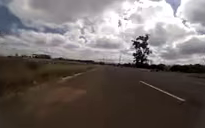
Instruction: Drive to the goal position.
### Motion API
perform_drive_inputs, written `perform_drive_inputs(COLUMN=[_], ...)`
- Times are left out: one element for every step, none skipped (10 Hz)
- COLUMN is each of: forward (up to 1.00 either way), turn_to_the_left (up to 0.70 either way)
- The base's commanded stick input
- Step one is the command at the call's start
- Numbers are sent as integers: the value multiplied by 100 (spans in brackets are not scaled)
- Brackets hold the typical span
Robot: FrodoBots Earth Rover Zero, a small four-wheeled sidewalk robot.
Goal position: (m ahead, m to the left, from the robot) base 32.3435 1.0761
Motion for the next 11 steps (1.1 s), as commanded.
perform_drive_inputs(forward=[85, 85, 85, 85, 85, 85, 85, 85, 85, 85, 85], turn_to_the_left=[0, 0, 0, 0, 0, 0, 0, 0, 0, 0, 0])
